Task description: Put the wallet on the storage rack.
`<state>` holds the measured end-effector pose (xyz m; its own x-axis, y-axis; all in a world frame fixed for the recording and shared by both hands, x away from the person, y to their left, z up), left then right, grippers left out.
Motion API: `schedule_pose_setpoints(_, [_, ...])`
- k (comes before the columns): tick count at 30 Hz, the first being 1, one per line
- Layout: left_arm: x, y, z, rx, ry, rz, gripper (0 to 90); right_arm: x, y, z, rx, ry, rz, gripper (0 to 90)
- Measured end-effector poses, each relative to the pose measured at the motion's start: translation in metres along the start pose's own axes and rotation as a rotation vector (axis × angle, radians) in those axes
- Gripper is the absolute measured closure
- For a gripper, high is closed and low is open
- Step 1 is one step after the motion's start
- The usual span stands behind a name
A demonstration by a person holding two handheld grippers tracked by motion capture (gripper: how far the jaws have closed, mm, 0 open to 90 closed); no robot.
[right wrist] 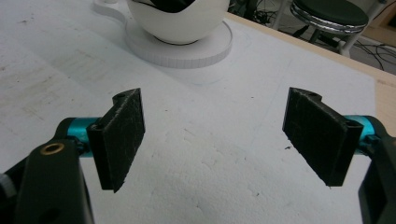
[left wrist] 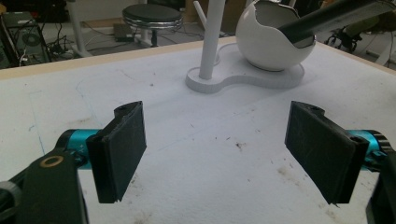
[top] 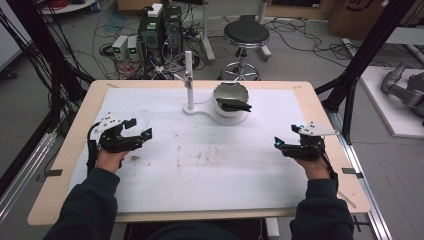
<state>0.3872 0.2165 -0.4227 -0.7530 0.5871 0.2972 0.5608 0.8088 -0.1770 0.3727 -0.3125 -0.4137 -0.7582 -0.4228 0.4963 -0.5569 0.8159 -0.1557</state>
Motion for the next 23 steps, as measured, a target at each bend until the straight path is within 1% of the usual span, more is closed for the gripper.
schedule_pose_setpoints(5, [0.0000, -0.0001, 0.0001, 0.001, 0.000, 0.001, 20.5, -0.0011, 0.0011, -0.0018, 0.003, -0.008, -0.001, 21.2])
schedule_pose_setpoints(14, [0.0002, 0.0005, 0.0001, -0.001, 0.000, -0.003, 20.5, -0.0029, -0.0016, -0.0005, 0.008, -0.002, 0.013, 21.2])
schedule_pose_setpoints(23, [-0.0010, 0.0012, 0.0006, 0.003, 0.002, -0.003, 20.6, -0.0030, -0.0015, 0.0001, 0.009, -0.003, 0.005, 21.2])
Point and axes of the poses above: each handheld gripper's, and its own axes: x roughly backward along the jaws, z roughly out of its underside, y roughly to its left, the point moved 4 cm from there along -x, roughly forward along the jaws, and after that the axes turned 3 degrees about x, right-handed, at the moved point
